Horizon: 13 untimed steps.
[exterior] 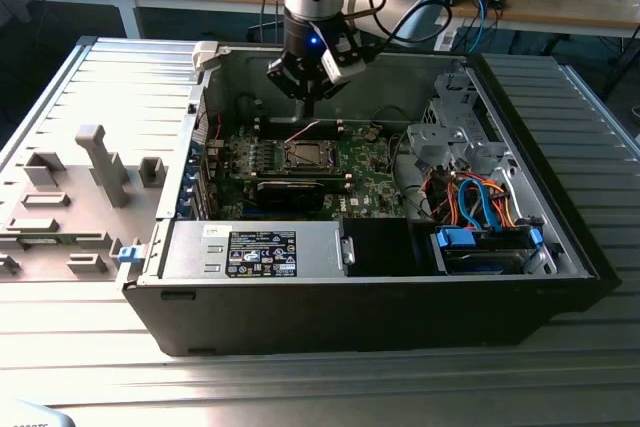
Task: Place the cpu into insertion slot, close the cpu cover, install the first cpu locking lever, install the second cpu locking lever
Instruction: 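Install the first cpu locking lever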
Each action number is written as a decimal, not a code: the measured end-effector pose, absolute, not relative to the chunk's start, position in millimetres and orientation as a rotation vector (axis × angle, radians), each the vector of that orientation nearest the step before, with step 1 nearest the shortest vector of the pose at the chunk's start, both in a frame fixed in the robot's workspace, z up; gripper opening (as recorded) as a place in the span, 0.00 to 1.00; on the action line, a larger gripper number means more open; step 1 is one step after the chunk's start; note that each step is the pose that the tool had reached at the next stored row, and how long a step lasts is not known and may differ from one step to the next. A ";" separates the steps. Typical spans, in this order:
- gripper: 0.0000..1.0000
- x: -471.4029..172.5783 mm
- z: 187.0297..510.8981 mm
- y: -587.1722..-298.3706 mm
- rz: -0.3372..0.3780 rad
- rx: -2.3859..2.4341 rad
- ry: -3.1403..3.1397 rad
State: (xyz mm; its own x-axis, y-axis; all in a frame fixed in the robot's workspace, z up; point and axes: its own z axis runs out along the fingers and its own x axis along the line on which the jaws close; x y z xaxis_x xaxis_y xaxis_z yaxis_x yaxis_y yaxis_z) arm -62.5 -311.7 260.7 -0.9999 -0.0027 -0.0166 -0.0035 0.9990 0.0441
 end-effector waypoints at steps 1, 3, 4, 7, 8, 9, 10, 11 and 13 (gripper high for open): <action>0.11 -61.8 260.8 -311.7 0.069 -0.005 3.124; 0.11 -60.0 260.8 -311.7 0.069 -0.005 3.124; 0.11 -59.4 260.8 -311.7 0.069 -0.005 3.124; 0.11 -57.6 260.8 -311.7 0.069 -0.005 3.124; 0.11 -56.6 260.8 -311.7 0.069 -0.005 3.124; 0.11 -56.0 260.8 -311.7 0.069 -0.005 3.124; 0.11 -55.4 260.8 -311.7 0.069 -0.005 3.124; 0.11 -54.2 260.8 -311.7 0.069 -0.005 3.124; 0.11 -53.3 260.7 -311.7 0.069 -0.005 3.124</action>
State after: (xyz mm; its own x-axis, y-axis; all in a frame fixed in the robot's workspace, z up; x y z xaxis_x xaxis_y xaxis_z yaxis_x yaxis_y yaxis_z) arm -53.3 -311.7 260.7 -0.9999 -0.0027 -0.0166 -0.0035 0.9990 0.0441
